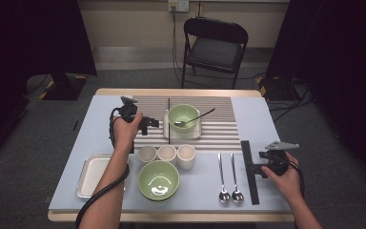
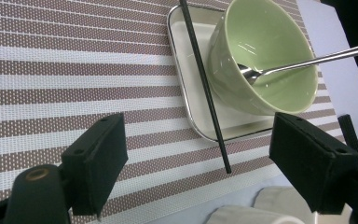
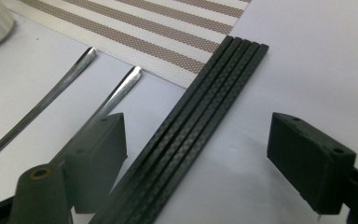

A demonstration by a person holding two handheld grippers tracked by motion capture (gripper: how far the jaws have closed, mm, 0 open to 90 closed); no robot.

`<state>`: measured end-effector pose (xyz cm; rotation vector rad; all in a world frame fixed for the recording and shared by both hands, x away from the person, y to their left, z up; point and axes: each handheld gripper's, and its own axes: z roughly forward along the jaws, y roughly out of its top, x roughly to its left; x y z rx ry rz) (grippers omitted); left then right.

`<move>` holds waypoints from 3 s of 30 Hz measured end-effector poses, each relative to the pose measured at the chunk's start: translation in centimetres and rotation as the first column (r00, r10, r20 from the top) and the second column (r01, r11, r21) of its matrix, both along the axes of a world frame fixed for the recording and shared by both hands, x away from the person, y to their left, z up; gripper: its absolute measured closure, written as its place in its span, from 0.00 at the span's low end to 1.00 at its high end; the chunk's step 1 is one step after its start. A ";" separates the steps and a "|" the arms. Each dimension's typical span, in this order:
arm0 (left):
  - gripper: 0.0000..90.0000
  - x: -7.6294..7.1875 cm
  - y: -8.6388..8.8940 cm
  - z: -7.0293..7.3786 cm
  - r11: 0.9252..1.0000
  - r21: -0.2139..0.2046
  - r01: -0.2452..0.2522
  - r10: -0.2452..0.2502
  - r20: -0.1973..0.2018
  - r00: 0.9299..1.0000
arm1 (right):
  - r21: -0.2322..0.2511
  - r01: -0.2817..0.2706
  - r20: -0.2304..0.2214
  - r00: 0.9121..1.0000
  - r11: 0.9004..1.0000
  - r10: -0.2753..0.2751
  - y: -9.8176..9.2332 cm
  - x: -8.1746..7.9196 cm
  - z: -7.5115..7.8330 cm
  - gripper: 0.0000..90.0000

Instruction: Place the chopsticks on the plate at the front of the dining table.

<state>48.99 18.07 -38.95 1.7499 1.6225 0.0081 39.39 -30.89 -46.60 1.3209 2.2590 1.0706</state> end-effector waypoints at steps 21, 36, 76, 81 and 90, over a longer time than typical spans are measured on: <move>0.21 -1.1 -0.3 0.4 0.998 0.011 0.059 -0.060 0.011 0.998 | 0.003 0.070 -0.015 0.997 0.998 -0.070 -1.8 0.1 -0.4 0.35; 0.21 -1.9 -0.1 0.7 0.998 0.017 0.068 -0.068 0.020 0.997 | -0.028 0.085 -0.012 0.996 0.996 -0.086 -1.6 0.1 -0.4 0.38; 0.21 -2.2 -0.2 0.8 0.996 0.021 0.087 -0.088 0.020 0.996 | -0.112 0.085 0.008 0.996 0.990 -0.085 -1.0 0.0 -0.3 0.50; 0.21 -2.4 -0.6 1.1 0.995 0.018 0.095 -0.095 0.024 0.995 | -0.136 0.100 -0.010 0.995 0.986 -0.103 -1.1 -0.1 0.1 0.67; 0.21 -2.8 -1.3 1.8 0.992 0.028 0.126 -0.127 0.034 0.991 | -0.135 0.129 -0.041 0.990 0.982 -0.136 -1.5 -0.1 0.4 0.85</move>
